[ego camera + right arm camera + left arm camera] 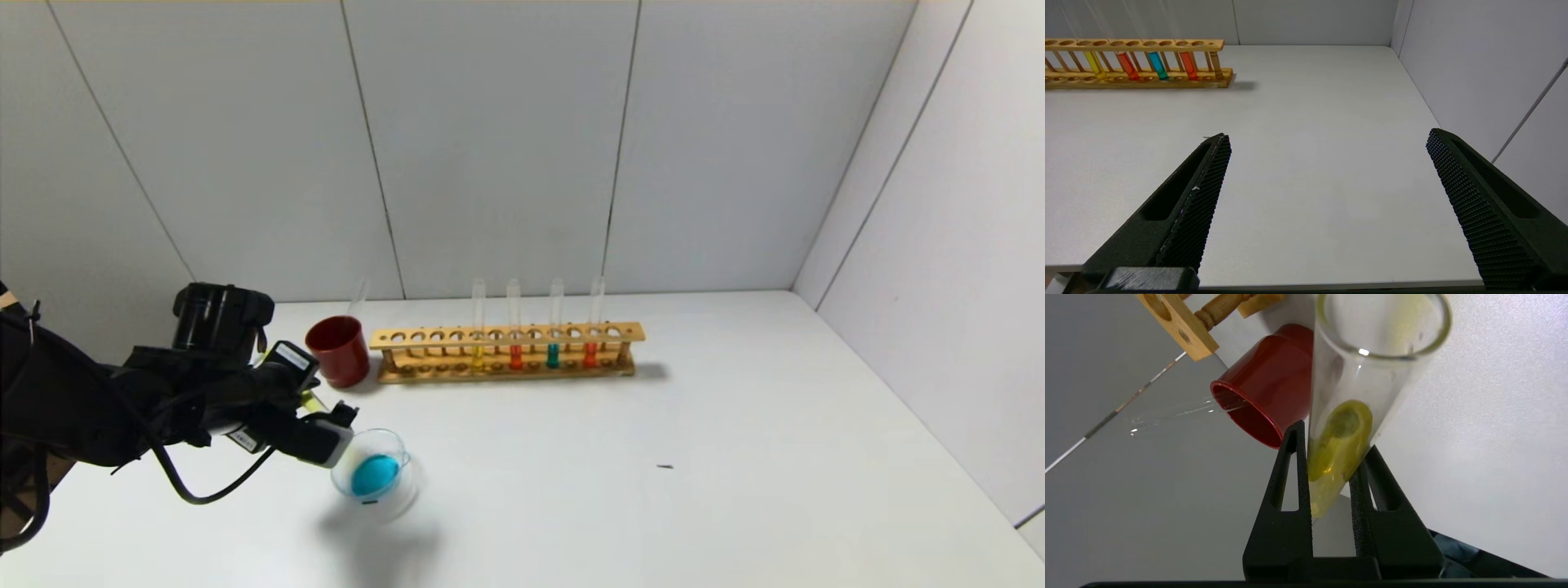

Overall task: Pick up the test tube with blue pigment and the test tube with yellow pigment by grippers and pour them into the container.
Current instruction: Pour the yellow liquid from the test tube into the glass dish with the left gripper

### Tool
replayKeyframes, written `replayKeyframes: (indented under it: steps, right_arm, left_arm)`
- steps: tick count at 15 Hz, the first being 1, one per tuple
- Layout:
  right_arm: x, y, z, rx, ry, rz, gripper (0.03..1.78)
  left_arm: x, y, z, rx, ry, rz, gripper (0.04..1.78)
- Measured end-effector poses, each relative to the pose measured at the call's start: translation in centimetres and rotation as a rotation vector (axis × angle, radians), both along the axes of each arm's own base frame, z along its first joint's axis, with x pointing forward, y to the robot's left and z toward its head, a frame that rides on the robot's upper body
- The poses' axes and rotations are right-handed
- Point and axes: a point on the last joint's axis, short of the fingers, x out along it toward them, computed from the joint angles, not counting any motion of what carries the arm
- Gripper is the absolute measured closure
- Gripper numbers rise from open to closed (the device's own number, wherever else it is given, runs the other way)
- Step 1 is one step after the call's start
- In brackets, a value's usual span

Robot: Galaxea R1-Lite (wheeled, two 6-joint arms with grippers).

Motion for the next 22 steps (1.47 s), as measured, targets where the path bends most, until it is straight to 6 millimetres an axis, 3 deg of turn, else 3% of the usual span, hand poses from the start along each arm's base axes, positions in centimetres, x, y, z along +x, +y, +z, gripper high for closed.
replayKeyframes:
  steps: [22]
  right_arm:
    - [0.0,0.0,0.0,0.0,0.0,0.0,0.06]
  left_arm:
    - [1.5,-1.2,-1.0,0.15,0.007,-0.154,1.5]
